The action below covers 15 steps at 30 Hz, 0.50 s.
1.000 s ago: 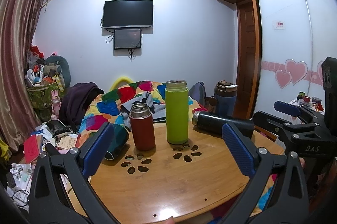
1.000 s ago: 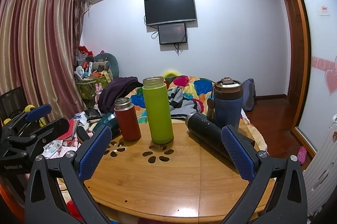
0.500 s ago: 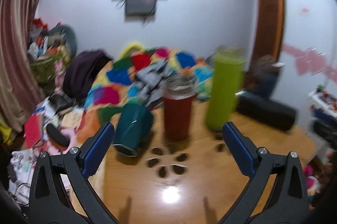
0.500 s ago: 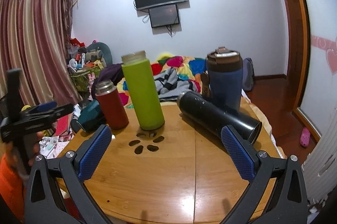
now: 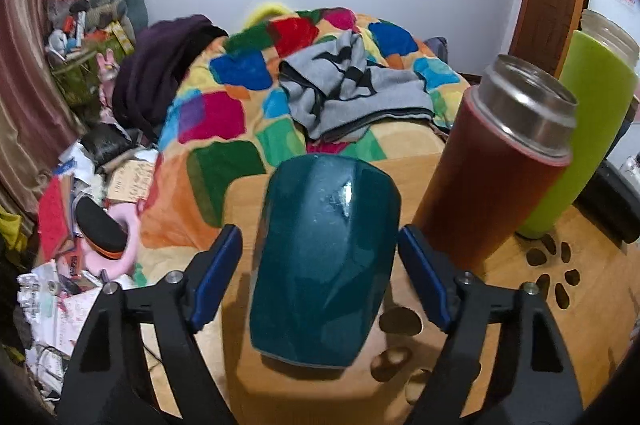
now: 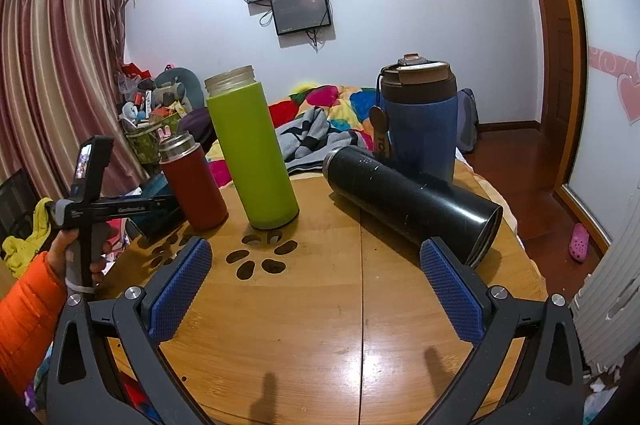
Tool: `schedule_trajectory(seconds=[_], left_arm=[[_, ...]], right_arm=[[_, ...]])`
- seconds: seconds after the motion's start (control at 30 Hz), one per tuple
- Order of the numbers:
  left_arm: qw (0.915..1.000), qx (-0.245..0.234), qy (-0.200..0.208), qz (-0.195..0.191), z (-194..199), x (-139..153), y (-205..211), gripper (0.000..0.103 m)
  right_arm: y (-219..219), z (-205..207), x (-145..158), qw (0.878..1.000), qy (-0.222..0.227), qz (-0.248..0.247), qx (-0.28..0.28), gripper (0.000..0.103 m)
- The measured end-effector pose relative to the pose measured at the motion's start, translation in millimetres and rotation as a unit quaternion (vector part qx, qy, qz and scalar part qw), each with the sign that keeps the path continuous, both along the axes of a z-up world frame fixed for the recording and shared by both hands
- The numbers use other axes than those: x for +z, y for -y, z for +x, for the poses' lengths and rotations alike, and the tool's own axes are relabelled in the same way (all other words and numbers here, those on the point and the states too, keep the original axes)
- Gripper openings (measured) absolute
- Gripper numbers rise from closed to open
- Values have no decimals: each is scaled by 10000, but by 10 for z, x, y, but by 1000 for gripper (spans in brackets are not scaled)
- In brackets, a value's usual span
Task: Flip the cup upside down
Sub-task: 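Reach the left gripper to the teal hexagonal mug and close on it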
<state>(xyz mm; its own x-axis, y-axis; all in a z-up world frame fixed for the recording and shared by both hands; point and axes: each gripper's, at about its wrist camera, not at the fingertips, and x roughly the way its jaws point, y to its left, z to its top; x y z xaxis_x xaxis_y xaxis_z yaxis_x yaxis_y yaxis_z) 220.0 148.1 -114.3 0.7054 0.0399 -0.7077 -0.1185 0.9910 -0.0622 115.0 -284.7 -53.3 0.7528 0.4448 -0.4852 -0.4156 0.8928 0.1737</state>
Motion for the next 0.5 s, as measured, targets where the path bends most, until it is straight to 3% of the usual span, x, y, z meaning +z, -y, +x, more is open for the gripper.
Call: schedule_trajectory(seconds=[0.23,0.5], left_arm=[[9999,-21,19,119,-192,-14,115,73],[9980,-353,105,514,-791,27,598,73]], right_arm=[[-4,-9,1,10000,14,7,16,103],[-8,-58,-9,9999,58,48,90,103]])
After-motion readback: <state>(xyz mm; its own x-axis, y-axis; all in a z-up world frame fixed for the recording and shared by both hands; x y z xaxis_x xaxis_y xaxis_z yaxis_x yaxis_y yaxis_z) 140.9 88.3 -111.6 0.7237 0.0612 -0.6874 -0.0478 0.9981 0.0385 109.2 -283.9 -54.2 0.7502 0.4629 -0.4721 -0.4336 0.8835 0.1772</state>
